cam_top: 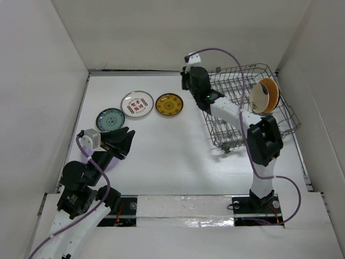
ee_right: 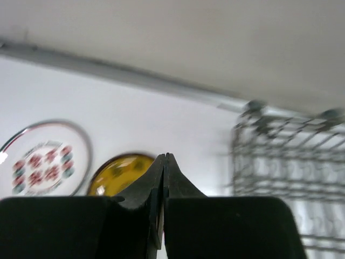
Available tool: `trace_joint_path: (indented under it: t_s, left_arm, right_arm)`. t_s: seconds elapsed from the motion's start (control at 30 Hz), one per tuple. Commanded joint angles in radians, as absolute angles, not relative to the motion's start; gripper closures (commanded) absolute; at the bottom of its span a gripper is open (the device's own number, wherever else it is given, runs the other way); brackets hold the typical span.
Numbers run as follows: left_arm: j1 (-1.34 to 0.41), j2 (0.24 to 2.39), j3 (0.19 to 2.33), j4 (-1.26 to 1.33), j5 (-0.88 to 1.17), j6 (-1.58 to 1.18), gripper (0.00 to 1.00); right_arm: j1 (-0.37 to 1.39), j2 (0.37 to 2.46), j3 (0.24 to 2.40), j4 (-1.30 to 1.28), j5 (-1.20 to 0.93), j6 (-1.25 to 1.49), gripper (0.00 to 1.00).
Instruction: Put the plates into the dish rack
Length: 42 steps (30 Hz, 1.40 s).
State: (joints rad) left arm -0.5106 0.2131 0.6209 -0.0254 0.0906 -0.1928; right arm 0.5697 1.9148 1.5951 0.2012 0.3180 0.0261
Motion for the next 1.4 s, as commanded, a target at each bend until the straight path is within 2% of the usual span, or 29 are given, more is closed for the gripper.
trace_joint_path:
  t_s: [0.0, 0.07, 0.1, 0.17, 0.2, 0.27, 0.47, 0.57, 0.7, 0.8, 1.13, 1.37]
  left_arm:
    - [-0.517, 0.219, 0.614, 0.031, 0.1, -0.195, 0.76]
    - [-0.517, 0.219, 0.612, 0.032, 0.094, -0.195, 0.88]
    - [-0.517, 0.221, 0.612, 0.029, 0.092, -0.195, 0.99]
    - [-0.517, 0.221, 0.615, 0.028, 0.1, -0.195, 1.0]
    - [-0.517, 0.218, 0.615, 0.028, 0.101, -0.193, 1.0]
    - [-0.517, 0.216, 0.612, 0.031, 0.101, -0.192, 1.0]
    - [-0.517, 0.213, 0.612, 0.029, 0.101, -0.193, 1.0]
    - [-0.517, 0.221, 0.612, 0.032, 0.094, -0.195, 0.91]
    - [-0.517, 0.219, 0.614, 0.032, 0.107, -0.195, 0.71]
    - [-0.517, 0.224, 0.611, 0.032, 0.095, -0.195, 0.67]
    - [-0.517, 0.221, 0.614, 0.031, 0.107, -0.195, 0.66]
    - [-0.517, 0.227, 0.611, 0.034, 0.112, -0.195, 0.66]
  right_arm:
    - [0.613, 1.989, 1.696, 0.012, 0.304, 0.165, 0.93]
    - [0.629, 2.015, 1.698, 0.02, 0.292, 0.207, 0.84]
    - [0.643, 2.029, 1.703, 0.018, 0.287, 0.251, 0.72]
    - [0.653, 2.078, 1.732, 0.003, 0.291, 0.299, 0.6]
    - [0.653, 2.092, 1.738, 0.003, 0.307, 0.361, 0.49]
    - [0.664, 2.106, 1.704, 0.011, 0.353, 0.431, 0.42]
    - [0.673, 2.089, 1.545, 0.09, 0.466, 0.626, 0.41]
    - [0.684, 2.079, 1.503, 0.097, 0.531, 0.708, 0.41]
    - [0.684, 2.134, 1.546, 0.009, 0.561, 0.839, 0.44]
    - [0.693, 2.171, 1.56, 0.003, 0.551, 0.883, 0.44]
    - [0.675, 2.204, 1.543, 0.054, 0.491, 0.966, 0.47]
    - [0.666, 2.229, 1.543, 0.06, 0.453, 0.992, 0.55]
